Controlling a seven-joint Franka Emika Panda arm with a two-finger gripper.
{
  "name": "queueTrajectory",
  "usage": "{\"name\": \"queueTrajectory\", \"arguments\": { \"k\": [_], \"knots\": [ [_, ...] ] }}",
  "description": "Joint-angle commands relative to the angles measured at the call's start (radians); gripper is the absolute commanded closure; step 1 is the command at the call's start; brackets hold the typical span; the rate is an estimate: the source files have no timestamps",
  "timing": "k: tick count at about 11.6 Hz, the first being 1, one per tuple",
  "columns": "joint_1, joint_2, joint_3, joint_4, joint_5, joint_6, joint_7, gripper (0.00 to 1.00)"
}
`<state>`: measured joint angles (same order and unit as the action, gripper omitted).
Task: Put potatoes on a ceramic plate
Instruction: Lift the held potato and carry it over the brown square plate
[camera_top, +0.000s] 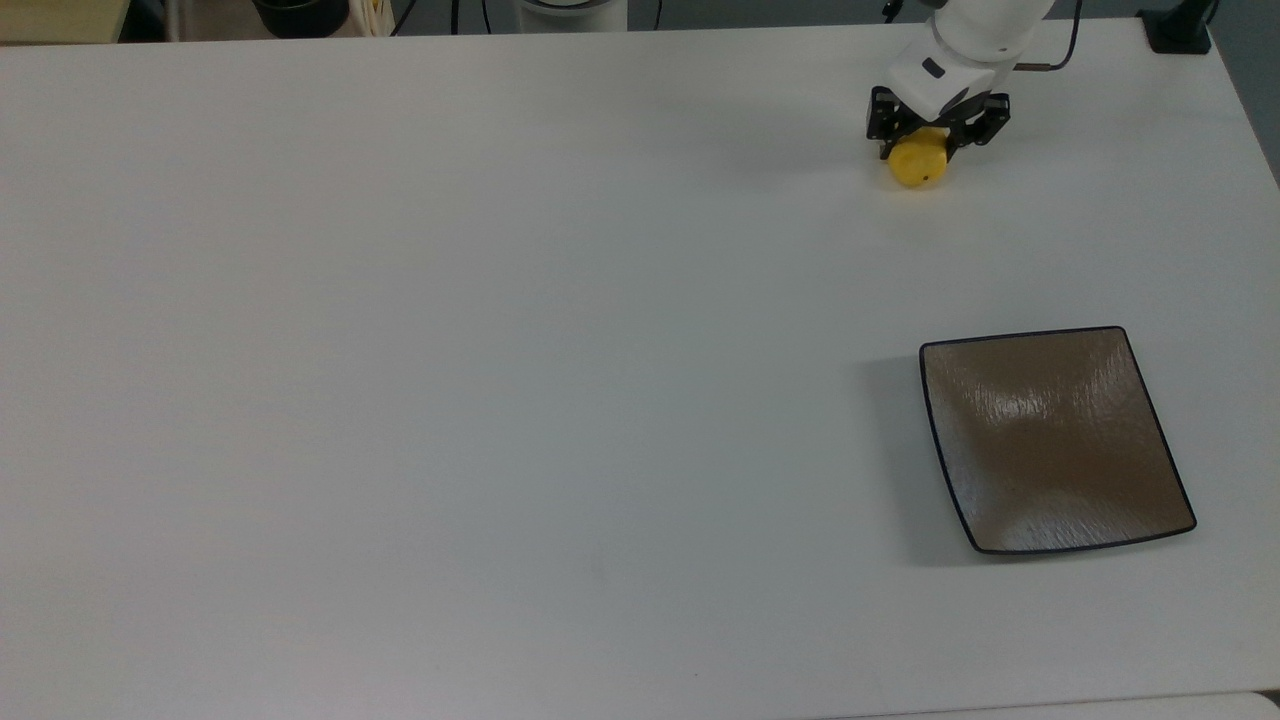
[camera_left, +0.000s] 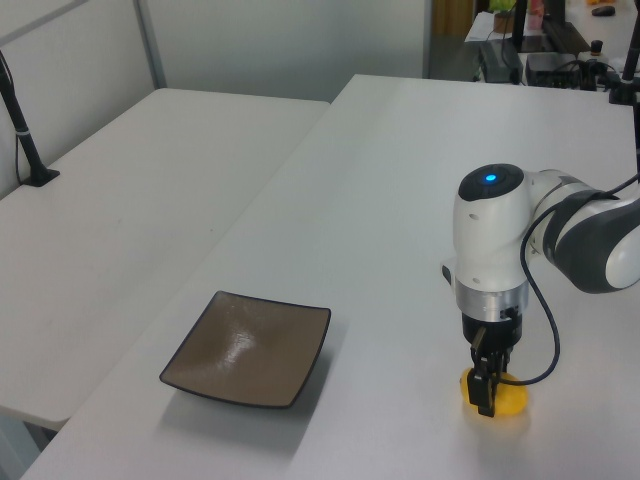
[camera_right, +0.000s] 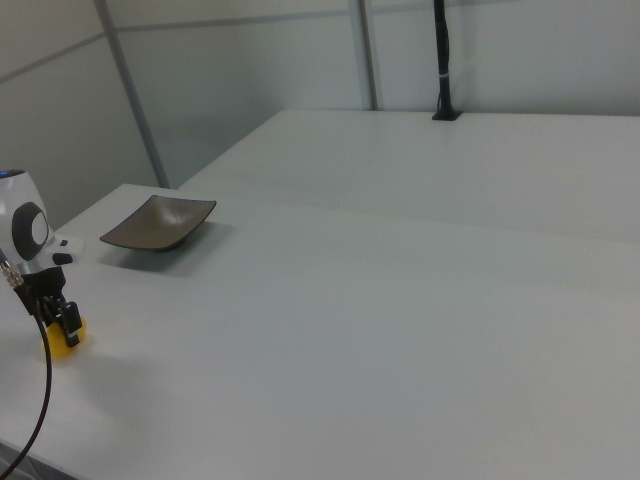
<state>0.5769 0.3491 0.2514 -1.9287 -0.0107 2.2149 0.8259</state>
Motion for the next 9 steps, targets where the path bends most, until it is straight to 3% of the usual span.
{"name": "queueTrajectory", "arguments": {
  "k": [1,4,6,9],
  "knots": [
    [0.005,-0.007,0.000,-0.015,-0.018,0.009,0.019,0.99],
    [-0.003,-0.033,0.000,-0.012,-0.018,-0.010,-0.004,1.00],
    [-0.021,-0.099,-0.001,-0.001,-0.017,-0.061,-0.036,1.00],
    [-0.058,-0.173,-0.017,0.097,-0.008,-0.206,-0.122,1.00]
  ]
}}
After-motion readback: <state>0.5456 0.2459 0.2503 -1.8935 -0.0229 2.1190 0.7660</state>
